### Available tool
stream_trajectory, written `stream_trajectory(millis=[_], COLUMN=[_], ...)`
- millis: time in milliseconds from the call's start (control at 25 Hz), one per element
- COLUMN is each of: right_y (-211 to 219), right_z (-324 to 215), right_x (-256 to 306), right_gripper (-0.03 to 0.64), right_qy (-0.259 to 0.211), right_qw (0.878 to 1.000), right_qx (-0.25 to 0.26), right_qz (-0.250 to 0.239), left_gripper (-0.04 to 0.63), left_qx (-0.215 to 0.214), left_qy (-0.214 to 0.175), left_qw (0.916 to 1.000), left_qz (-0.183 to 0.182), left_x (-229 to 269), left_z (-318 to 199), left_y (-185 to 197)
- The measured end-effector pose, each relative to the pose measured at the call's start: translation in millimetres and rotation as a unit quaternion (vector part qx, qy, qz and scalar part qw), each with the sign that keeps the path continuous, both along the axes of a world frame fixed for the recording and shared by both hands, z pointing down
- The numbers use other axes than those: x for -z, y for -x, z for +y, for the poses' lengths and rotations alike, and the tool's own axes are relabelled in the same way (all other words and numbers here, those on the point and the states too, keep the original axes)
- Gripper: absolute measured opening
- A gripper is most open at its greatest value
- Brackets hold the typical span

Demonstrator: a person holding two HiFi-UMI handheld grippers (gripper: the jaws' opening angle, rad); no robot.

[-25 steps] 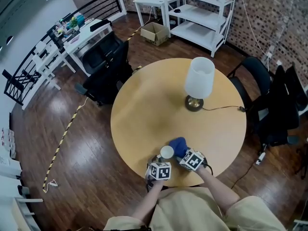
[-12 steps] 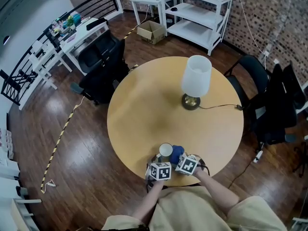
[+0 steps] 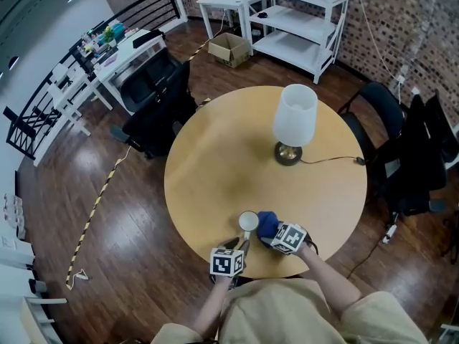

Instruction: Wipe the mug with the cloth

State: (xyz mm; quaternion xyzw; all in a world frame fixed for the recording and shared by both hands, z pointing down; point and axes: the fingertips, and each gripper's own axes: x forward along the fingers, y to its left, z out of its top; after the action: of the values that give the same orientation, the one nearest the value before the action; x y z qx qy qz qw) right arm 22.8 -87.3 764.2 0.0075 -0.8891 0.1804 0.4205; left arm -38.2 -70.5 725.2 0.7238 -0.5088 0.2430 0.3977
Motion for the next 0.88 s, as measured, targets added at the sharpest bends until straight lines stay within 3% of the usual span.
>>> stream_trajectory(millis=[120, 240, 320, 400, 480, 520, 560, 720, 880], right_y=[-2.0, 0.0, 2.9, 5.1, 6.3, 7.1, 8.3, 13.7, 16.1], right_z=[-7.8, -13.3, -13.9, -13.7, -15.4, -16.8, -17.6, -16.3, -13.6], right_x=[0.0, -0.2, -1.5, -3.1, -4.0, -3.9, -3.6, -5.0, -4.8], right_gripper=[0.061, 0.061, 0.061, 0.061, 0.061, 0.061, 0.061, 0.061, 0.061], right_qy=[-0.003, -0.004, -0.010, -0.019, -0.023, -0.025, -0.025, -0.032, -0.046], right_qw=[1.000, 0.999, 1.000, 1.000, 1.000, 1.000, 0.999, 0.999, 0.998], right_qx=[-0.019, -0.030, -0.018, 0.001, 0.014, 0.019, 0.024, 0.030, 0.031], right_qz=[-0.007, -0.012, -0.009, -0.003, 0.000, 0.000, 0.001, 0.010, 0.022], left_gripper=[0.180, 0.235, 0.229, 0.221, 0.157, 0.090, 0.048, 0.035, 0.037], left_qx=[-0.014, -0.108, -0.199, -0.289, -0.343, -0.349, -0.345, -0.305, -0.239], left_qy=[-0.015, -0.003, 0.018, 0.038, 0.054, 0.060, 0.063, 0.045, 0.057], left_qw=[0.9996, 0.9941, 0.9794, 0.9542, 0.9329, 0.9291, 0.9295, 0.9389, 0.9567], left_qz=[0.016, -0.008, -0.033, -0.067, -0.095, -0.106, -0.113, -0.154, -0.156], left_x=[18.8, 14.6, 5.4, -3.7, -13.3, -17.2, -19.5, -20.3, -21.7], left_z=[-24.2, -66.4, -83.9, -89.8, -92.5, -95.5, -99.1, -108.2, -108.5], left_y=[21.4, 21.4, 12.0, 2.7, -3.3, -4.1, -3.8, 0.7, 6.6])
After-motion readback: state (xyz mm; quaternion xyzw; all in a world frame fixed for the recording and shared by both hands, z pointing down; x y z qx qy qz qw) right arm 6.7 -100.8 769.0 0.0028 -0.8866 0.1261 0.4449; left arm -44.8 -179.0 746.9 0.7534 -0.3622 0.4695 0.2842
